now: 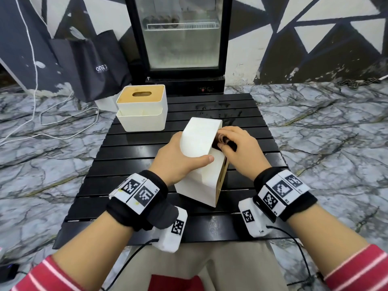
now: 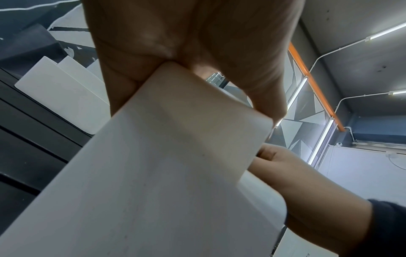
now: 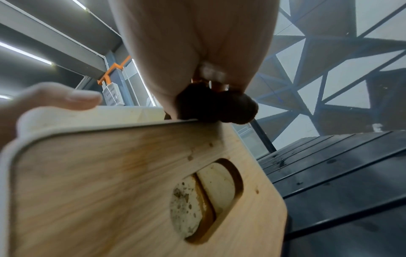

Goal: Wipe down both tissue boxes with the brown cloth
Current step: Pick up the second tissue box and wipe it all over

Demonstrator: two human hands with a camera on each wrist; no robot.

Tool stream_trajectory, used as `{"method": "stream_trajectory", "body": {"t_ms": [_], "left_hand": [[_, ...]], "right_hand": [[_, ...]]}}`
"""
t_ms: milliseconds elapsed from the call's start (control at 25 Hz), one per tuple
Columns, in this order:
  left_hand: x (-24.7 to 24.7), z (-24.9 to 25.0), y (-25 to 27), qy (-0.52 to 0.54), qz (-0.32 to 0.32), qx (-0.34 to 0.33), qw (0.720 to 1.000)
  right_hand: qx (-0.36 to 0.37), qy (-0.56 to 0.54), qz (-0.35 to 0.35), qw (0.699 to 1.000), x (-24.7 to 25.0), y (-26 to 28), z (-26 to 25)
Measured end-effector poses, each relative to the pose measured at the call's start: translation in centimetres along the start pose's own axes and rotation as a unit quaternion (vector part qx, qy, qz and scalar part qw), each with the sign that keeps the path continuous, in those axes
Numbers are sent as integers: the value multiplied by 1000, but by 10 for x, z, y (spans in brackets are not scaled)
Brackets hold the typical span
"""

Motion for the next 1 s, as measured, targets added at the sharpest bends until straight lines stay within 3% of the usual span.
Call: {"method": "stream_trajectory", "body": {"t_ms": [360, 720, 1000], "left_hand": [[-2, -3, -5, -2, 3, -8, 1000], [-4, -4, -5, -9, 8, -9, 1000], [-5, -7, -4, -5, 14, -8, 1000]], "right_hand": [[8, -30, 37, 999, -3, 23, -4], [-25, -40, 55, 997, 2, 8, 10], [-46, -75, 98, 991, 9, 48, 9]]}}
Point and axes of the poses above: each hand's wrist, its own y-axis away from the middle knuckle, its own x-axis out of the back of the hand, z = x × y, the point moved 9 cm from there along -y, towards the middle knuckle, and after that the axes turned 7 degrees about -x, right-handed, at the moved point
